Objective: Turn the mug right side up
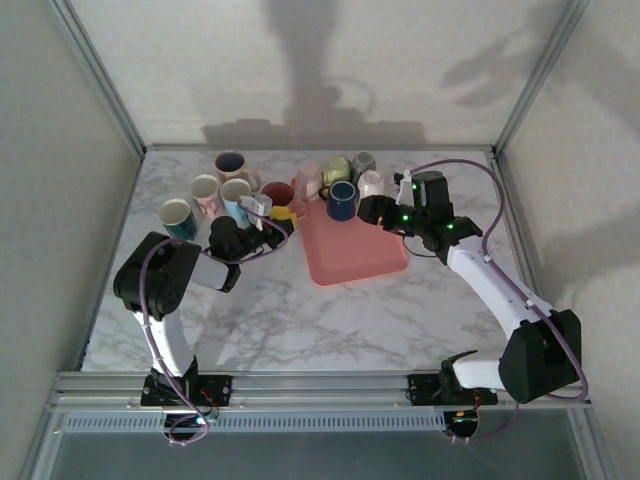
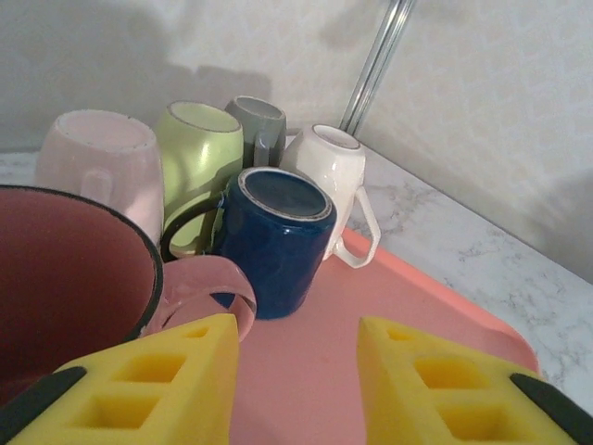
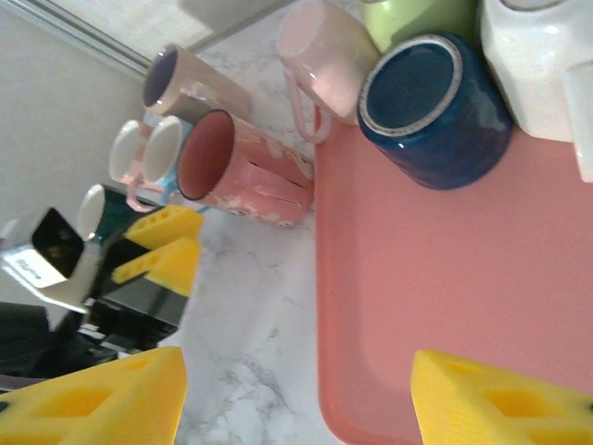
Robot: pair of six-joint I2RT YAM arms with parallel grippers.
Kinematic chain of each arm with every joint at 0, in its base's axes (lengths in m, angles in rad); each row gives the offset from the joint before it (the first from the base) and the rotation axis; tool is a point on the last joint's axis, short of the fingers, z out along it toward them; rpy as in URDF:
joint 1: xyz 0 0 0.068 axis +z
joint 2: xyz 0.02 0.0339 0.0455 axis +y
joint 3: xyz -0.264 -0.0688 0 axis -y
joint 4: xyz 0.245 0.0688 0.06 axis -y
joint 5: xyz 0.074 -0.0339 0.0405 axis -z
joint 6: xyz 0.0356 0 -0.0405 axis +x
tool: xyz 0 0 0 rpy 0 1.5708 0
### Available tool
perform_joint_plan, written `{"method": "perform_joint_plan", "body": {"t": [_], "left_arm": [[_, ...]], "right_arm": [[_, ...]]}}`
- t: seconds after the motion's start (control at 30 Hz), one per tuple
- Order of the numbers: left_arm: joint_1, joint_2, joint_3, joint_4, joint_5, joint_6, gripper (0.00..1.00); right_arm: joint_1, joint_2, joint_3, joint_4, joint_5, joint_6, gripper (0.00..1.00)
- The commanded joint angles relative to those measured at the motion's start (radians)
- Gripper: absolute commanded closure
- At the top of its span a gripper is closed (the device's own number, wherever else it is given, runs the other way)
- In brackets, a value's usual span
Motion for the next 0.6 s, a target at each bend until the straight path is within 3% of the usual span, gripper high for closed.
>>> {"method": "perform_joint_plan", "body": {"t": [0.0, 0.13, 0.27, 0.43, 0.57], "left_arm": [[0.006, -0.095, -0.019, -0.089, -0.021, -0.051, 0.59], [-0.001, -0.209, -0.005, -0.333, -0.046, -0.086, 0.47], [-0.011, -0.318, 0.033, -0.61, -0.034, -0.073, 0.42], [-0.013, -0.446, 0.039, -0.832, -0.064, -0.094, 0.4], [-0.014, -0.559, 0.015, -0.914, -0.101, -0.13, 0.34]], "right_arm": [[-0.005, -0.047, 0.026, -0.109, 0.065, -0.096, 0.34], [-0.005, -0.085, 0.02, -0.187, 0.146, -0.158, 0.35], [-0.005, -0.095, 0.015, -0.255, 0.236, -0.169, 0.37], [-0.004, -0.053, 0.042, -0.317, 0.333, -0.186, 0.41], [-0.003, 0.025, 0.109, -0.375, 0.355, -0.219, 0.42]]}}
